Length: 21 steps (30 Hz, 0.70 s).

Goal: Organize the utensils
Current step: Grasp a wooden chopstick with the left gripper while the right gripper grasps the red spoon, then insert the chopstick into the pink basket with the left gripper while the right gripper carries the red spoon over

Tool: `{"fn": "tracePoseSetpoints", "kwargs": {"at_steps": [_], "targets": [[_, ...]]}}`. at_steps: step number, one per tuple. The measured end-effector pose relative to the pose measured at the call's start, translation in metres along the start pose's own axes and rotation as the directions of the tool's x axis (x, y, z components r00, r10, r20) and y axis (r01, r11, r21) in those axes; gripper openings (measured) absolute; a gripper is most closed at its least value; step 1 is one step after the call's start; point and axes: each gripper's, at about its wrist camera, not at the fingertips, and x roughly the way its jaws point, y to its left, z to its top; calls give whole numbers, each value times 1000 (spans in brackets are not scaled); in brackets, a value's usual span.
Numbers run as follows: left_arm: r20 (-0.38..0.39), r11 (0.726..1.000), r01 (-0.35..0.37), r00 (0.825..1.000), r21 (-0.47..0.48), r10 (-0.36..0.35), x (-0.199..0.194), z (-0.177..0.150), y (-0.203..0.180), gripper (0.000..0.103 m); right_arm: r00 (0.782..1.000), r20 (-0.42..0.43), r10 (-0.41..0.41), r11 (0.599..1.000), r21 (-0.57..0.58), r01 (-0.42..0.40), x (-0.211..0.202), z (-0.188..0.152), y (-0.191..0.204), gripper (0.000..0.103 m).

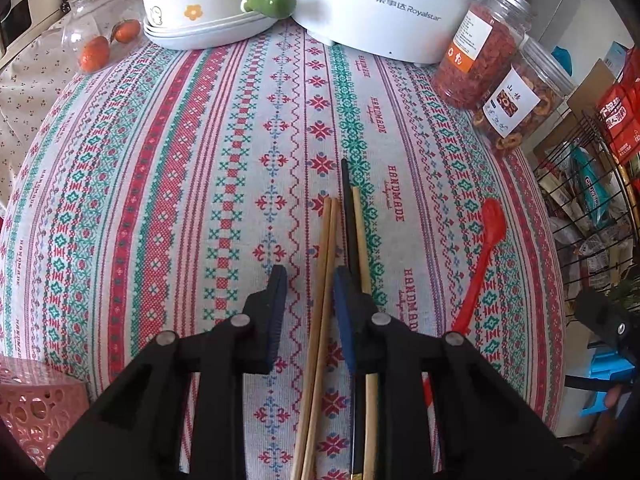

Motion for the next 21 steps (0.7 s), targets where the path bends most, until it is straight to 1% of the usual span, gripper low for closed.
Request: {"fn": "tracePoseSetpoints", "kwargs": {"at_steps": [2,4,6,7,8,9,10,12,13,15,16,17,18,19,21], "targets": [[-6,1000,4,1000,6,-4,0,2,-1,26,1000,-8,10,1000,-5,-10,10,4,1,96],[-9,1000,13,1000,2,-13,1,4,-1,26,1000,-14,2,1000,-24,-2,20,7,6,95],[-7,999,32,999,-4,-32,1,6,0,25,1000,-1,-6,999,-45,6,28,11,13,92],[-1,999,36,999,0,-36,2,7,0,17,1000,6,-9,998,-58,10,32,13,17,89],[5,1000,27,1000,7,-27,2,7,1,10,1000,12,-15,997,-75,15,37,15,22,87],[14,999,33,999,10,-33,2,6,3,10,1000,17,-26,995,-94,27,42,16,27,81],[19,999,48,999,5,-48,1,8,10,10,999,21,-45,992,-113,47,48,18,31,76],[32,999,54,998,-7,-54,-3,4,11,10,995,29,-95,985,-145,98,60,20,39,70],[38,999,53,998,-7,-53,-5,1,12,10,990,63,-123,978,-164,132,62,21,44,68],[48,999,53,997,-6,-52,-9,-7,15,10,982,85,-166,963,-202,180,69,22,53,66],[51,999,53,997,-4,-53,-10,-9,15,10,979,88,-183,954,-225,199,73,23,58,61],[52,999,52,997,-1,-52,-12,-12,14,10,973,103,-207,941,-251,226,76,23,63,60],[53,999,53,997,4,-53,-14,-15,13,10,967,119,-225,928,-278,250,78,22,68,52],[53,998,54,997,11,-54,-17,-21,12,10,971,124,-206,927,-293,234,78,22,71,35],[53,998,54,997,23,-55,-21,-27,10,10,973,117,-198,927,-301,225,78,22,73,28]]}}
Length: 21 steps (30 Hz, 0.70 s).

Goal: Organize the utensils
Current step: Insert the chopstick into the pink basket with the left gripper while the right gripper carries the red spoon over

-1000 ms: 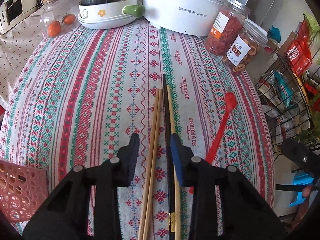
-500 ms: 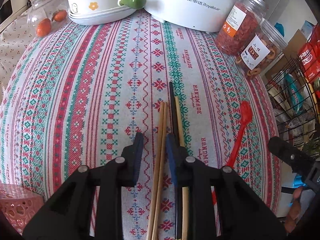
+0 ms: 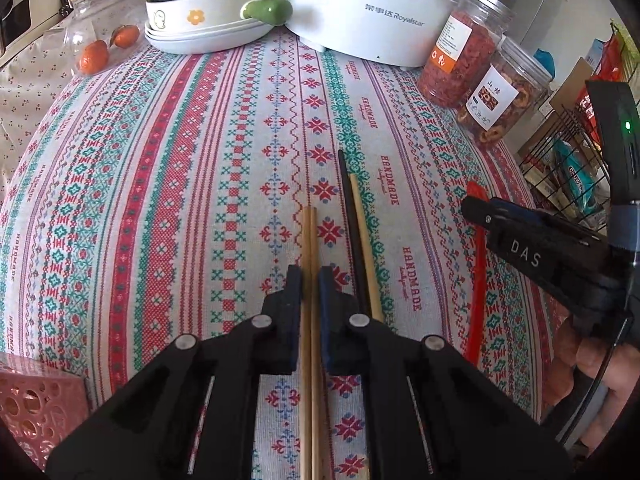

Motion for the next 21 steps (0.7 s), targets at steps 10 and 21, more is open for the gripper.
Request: {"fn": "tracePoseSetpoints", "kwargs": {"at_steps": [10,21], "targets": [[39,997,66,997,49,-68,-50,-31,-3,9,991,75,111,988,98,-118,-44,-19,-18,25],[183,978,145,968,150,-171,-148,-59,8,10,943,300,144,977,107,-183,-161,-46,-10,25]]}}
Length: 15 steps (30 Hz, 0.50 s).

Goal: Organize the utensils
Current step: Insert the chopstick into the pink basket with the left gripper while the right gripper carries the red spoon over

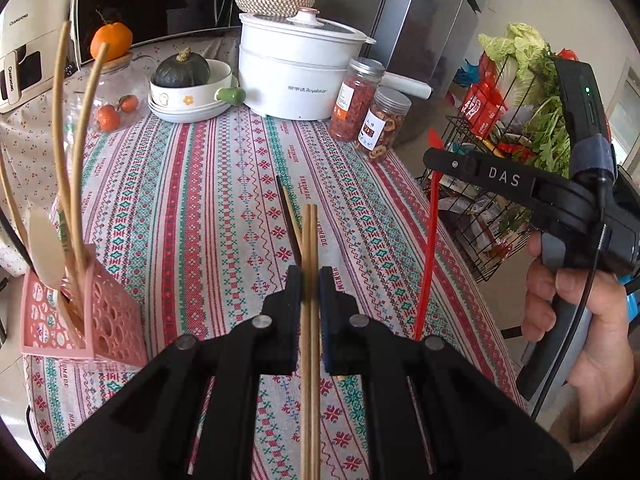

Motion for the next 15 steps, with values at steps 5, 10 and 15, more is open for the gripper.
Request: {"fn": "tracePoseSetpoints", "kwargs": {"at_steps": [5,10,15], "targets": [[125,996,36,991,81,-46,-57,-6,7,10,994,98,40,999,-10,-39,-49,-6,25,25],[275,992,44,959,122,-77,-115,-4,28,10,979,188,76,996,-58,-66,-84,-12,55,25],[421,994,34,904,103,-75,-157,2,58,10,965,237,116,990,-102,-94,-98,-15,85,25]]}}
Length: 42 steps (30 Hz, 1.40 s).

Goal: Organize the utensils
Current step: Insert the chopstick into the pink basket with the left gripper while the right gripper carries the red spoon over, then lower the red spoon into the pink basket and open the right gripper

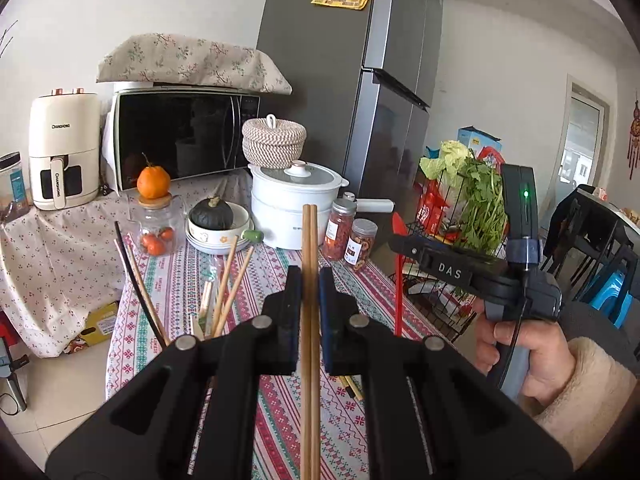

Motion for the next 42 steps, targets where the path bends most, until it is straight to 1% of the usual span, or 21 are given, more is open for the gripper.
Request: {"fn": "tracePoseSetpoints", "kwargs": {"at_steps": [3,6,8,12,13,16,20,21,27,29,30,31,33,35,36,37,39,40,42], "targets": [[89,999,-33,995,-13,34,-10,8,16,10,1000,4,21,999,-25,-21,0,-1,16,25],[173,996,-75,982,-38,81,-8,11,32,10,999,-2,36,998,-48,-36,4,-4,30,25],[230,992,-111,966,-52,120,-7,11,40,10,999,-6,41,997,-63,-42,7,-7,36,25],[322,984,-164,930,-68,177,0,11,52,10,999,-10,46,996,-80,-47,13,-11,43,25],[341,981,-181,920,-65,192,5,11,53,10,999,-7,46,995,-84,-46,14,-11,43,25],[392,965,-257,883,-55,258,16,6,55,10,999,-9,45,995,-92,-45,21,-13,45,25],[409,951,-307,862,-45,298,34,-6,57,10,999,-18,39,993,-107,-41,32,-13,47,25],[405,949,-312,864,-38,300,38,-9,58,10,999,-17,38,993,-111,-39,34,-13,47,25],[301,950,-308,903,-45,307,59,-26,67,10,999,-11,40,993,-115,-41,40,-12,49,25],[274,951,-306,911,-49,307,59,-28,68,11,999,0,47,993,-107,-47,38,-12,51,25],[262,950,-307,914,-50,309,58,-28,68,15,999,8,52,993,-105,-51,37,-12,53,25],[248,951,-306,918,-53,309,56,-27,67,23,998,18,56,993,-103,-54,35,-12,55,25],[208,953,-299,930,-59,304,51,-23,66,34,997,41,65,993,-100,-61,30,-13,60,25],[157,957,-284,944,-58,290,44,-16,66,36,994,66,84,992,-95,-78,24,-13,68,25],[123,958,-280,951,-54,285,41,-14,66,40,992,83,95,992,-93,-87,21,-12,72,25],[90,960,-274,956,-53,278,37,-11,66,48,990,100,101,991,-94,-92,18,-12,77,25],[13,956,-288,957,-54,289,29,-9,68,58,984,137,115,990,-91,-103,12,-12,88,25],[-25,954,-294,956,-54,293,25,-10,70,62,981,154,122,990,-89,-109,9,-12,93,25],[-110,949,-309,947,-55,302,18,-16,75,67,974,184,134,989,-93,-118,4,-13,106,25]]}}
